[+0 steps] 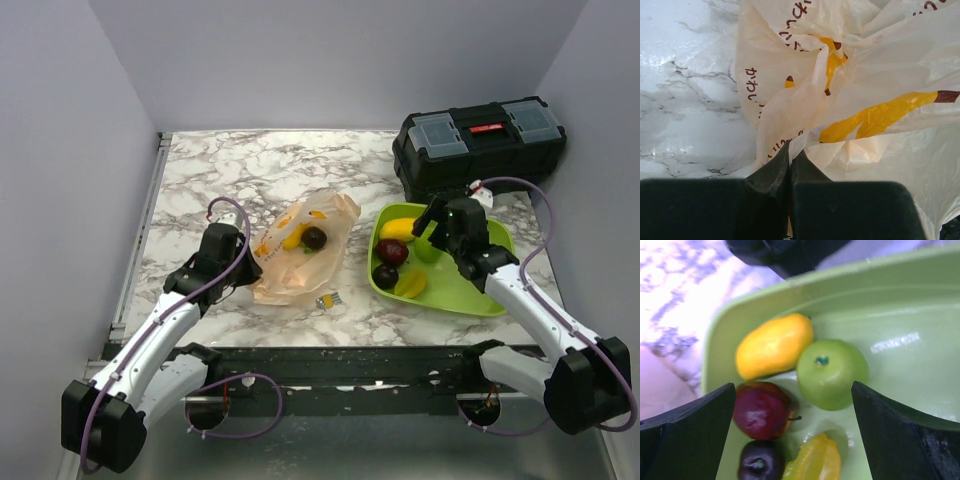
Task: Take the fake fruits out of the plastic bag
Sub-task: Place the fake fruit in the bin, then take out the fake fruit from the plastic bag.
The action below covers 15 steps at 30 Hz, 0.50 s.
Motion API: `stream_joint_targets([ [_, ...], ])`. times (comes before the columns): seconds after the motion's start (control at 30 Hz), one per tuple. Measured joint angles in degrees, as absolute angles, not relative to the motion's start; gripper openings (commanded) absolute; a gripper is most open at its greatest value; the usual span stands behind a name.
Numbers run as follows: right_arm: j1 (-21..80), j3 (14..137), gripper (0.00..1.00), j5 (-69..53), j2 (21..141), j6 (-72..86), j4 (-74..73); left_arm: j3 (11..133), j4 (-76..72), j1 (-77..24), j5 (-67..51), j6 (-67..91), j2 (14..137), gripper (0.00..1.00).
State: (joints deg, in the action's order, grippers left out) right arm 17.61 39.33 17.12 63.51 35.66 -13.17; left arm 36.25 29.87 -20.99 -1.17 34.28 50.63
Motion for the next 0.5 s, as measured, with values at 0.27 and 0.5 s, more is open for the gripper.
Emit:
stream_joint_targets([
  [0.27,17.61,44.27,1.0,4.86,58.74,30.7,-10.68,32.16,25.76,-20.99,-7.22,33.78,48.01,0.0],
  [0.5,20.43,45.3,1.0,-11.4,57.95,28.95,-4.86,29.85,23.24,-20.99,-9.54,32.77,44.34,0.0],
])
